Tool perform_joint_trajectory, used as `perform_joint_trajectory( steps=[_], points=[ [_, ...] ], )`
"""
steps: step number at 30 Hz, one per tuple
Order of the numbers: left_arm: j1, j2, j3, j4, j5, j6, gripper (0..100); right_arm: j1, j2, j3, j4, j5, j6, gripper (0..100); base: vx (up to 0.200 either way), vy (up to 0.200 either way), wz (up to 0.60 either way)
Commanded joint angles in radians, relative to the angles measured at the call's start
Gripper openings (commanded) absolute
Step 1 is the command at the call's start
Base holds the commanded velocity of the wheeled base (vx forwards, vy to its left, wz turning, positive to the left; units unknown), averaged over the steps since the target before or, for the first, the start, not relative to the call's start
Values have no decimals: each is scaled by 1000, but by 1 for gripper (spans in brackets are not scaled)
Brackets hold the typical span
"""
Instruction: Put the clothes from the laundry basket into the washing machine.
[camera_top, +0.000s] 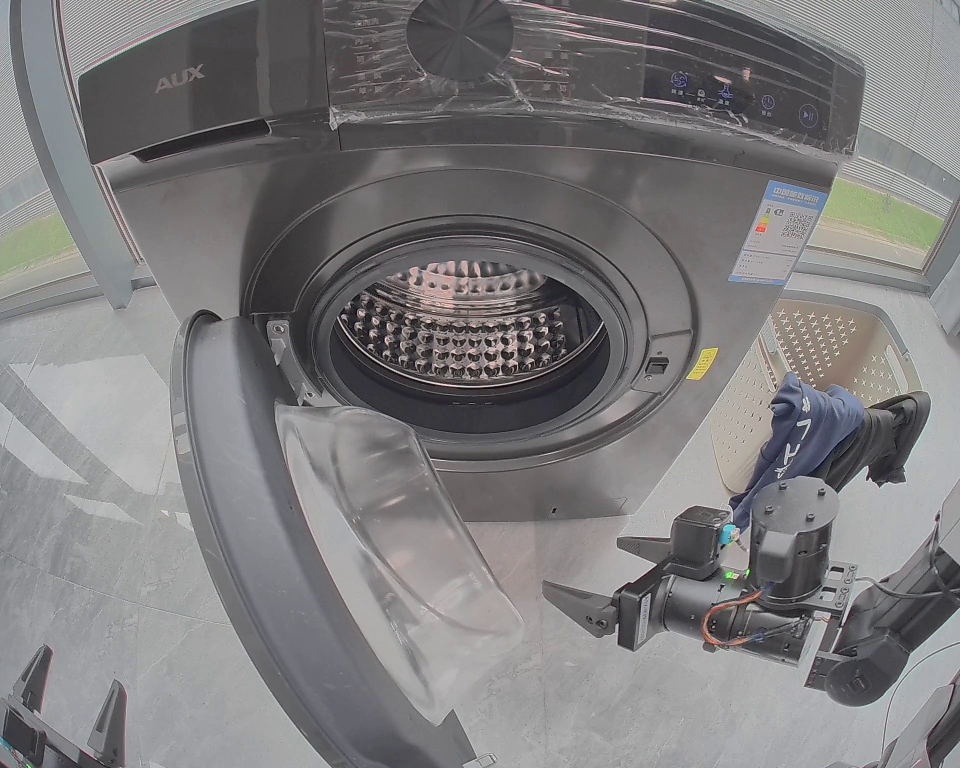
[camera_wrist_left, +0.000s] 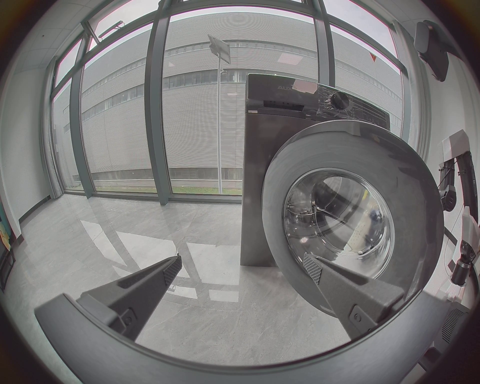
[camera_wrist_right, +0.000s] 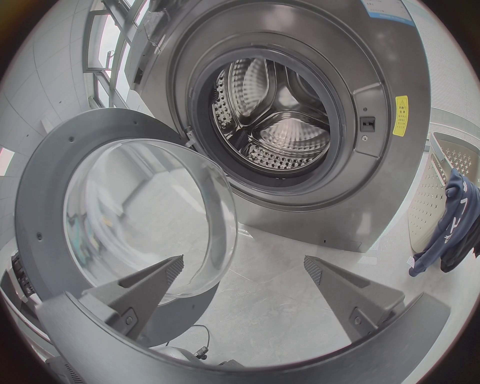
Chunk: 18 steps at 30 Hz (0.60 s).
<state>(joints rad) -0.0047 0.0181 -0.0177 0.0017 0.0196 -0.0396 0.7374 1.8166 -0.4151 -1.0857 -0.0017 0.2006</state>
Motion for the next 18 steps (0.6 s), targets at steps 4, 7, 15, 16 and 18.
perform_joint_trajectory(
  steps=[4, 7, 15, 16, 18],
  points=[
    [0, -13, 15, 0, 0, 0, 100, 5, 113, -53, -6, -4, -1, 100, 0, 0, 0],
    [0, -13, 16, 0, 0, 0, 100, 5, 119, -68, -5, -4, -1, 100, -133, 0, 0],
    [2, -13, 16, 0, 0, 0, 100, 83, 141, -68, -8, -6, 6, 100, -100, 0, 0],
    [0, -13, 16, 0, 0, 0, 100, 92, 141, -68, -10, -6, 10, 100, 0, 0, 0],
    [0, -13, 15, 0, 0, 0, 100, 99, 139, -71, -10, -6, 10, 100, 0, 0, 0]
  ],
)
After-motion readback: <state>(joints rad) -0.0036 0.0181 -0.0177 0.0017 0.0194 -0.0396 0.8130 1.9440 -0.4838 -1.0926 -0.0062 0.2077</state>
